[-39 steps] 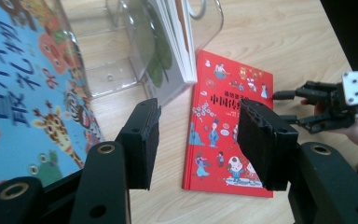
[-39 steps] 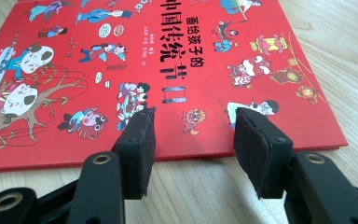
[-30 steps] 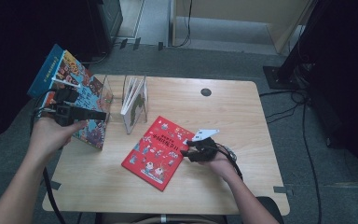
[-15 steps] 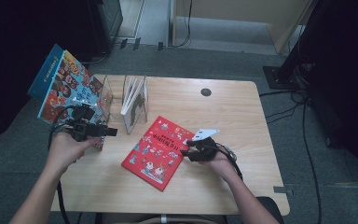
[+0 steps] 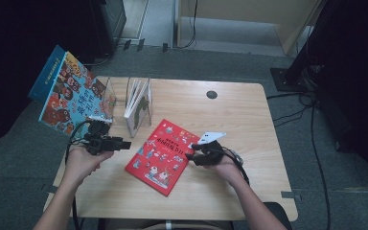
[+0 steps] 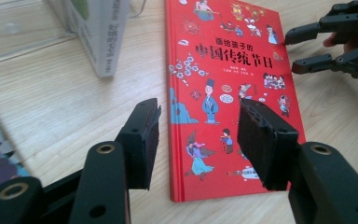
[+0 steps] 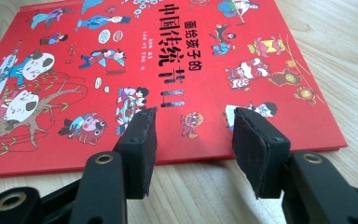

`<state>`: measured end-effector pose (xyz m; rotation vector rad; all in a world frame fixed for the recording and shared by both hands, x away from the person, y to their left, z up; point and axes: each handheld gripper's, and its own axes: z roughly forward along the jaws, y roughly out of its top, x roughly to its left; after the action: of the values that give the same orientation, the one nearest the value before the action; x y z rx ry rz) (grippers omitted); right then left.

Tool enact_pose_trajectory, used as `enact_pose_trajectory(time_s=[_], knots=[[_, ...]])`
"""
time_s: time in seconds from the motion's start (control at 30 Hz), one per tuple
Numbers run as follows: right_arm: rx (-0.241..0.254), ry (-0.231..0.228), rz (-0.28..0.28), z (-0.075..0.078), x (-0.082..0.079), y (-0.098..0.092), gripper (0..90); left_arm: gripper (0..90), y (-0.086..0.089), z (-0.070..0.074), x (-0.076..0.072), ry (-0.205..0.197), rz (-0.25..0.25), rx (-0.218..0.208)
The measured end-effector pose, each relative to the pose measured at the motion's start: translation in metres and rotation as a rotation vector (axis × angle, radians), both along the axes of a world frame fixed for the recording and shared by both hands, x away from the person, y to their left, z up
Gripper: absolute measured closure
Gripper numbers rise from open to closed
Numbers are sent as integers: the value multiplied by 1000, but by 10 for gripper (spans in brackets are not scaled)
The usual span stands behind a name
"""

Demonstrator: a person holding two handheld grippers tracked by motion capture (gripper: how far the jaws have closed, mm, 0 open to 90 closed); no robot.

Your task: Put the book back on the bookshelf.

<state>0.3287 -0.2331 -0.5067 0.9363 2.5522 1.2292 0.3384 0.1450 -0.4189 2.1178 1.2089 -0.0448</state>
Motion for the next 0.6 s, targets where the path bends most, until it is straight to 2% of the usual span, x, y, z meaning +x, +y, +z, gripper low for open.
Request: enact_pose_trajectory(time_s=[0.23,0.3,0.37,0.5,0.6], knots=[[-8,5,-2,0,-1,-1,509,514,-5,-19,1,-2,-27,31],[-9,5,-1,0,-1,-1,509,555,-7,-24,0,0,-40,47],[-8,10,-1,0,-3,-1,509,568,-9,-28,-1,-15,-56,59],[-2,5,1,0,-6,0,515,603,-14,-39,-1,-4,-73,73],[-5,-4,4,0,-8,0,516,632,-15,-45,0,11,-60,90]])
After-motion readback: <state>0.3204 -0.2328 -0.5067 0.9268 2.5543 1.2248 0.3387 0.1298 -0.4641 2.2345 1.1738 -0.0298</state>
